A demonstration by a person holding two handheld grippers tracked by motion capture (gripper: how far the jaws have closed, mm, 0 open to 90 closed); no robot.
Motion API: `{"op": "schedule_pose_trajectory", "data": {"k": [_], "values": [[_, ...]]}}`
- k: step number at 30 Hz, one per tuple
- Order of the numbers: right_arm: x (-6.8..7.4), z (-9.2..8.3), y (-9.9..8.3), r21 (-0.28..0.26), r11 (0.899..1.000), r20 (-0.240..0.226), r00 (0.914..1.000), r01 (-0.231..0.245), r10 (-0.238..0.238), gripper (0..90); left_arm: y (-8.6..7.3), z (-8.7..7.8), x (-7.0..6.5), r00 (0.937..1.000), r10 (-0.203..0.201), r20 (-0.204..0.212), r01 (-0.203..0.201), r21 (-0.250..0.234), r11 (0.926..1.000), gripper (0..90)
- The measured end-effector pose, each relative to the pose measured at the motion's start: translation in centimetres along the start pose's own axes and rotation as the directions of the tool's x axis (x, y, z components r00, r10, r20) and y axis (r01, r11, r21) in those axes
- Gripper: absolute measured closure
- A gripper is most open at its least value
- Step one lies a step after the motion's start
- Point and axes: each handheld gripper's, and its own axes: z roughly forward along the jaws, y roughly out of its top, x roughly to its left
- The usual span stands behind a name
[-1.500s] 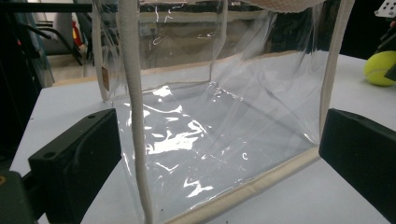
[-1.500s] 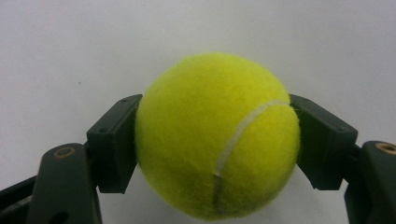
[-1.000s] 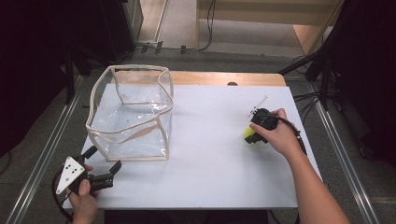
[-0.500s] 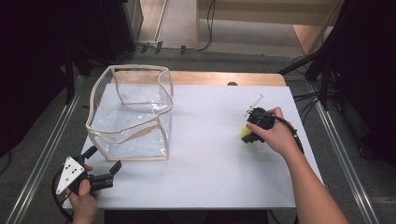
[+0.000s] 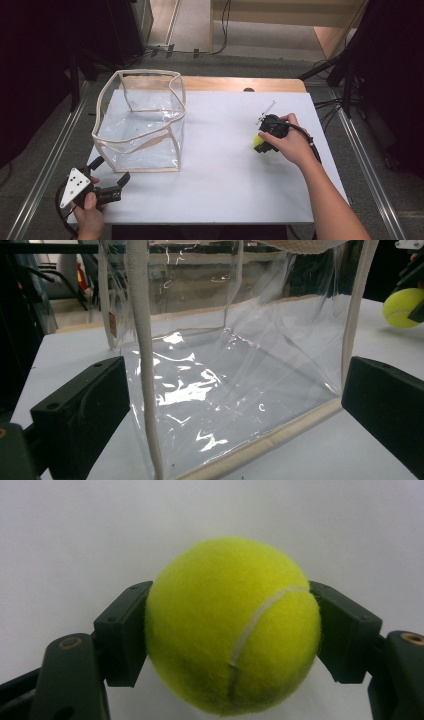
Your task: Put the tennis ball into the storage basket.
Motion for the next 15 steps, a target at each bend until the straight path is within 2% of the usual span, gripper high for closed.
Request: {"op": "schedule_pose_trajectory", "data": {"k": [15], "values": [[1.2, -0.1, 1.6, -0.011, 0.999, -0.012, 0.9991, 0.042, -0.042, 23.6, 0.0, 0.0, 0.0, 1.0000, -0.003, 0.000, 0.003, -0.002, 1.0000, 0.0]]}}
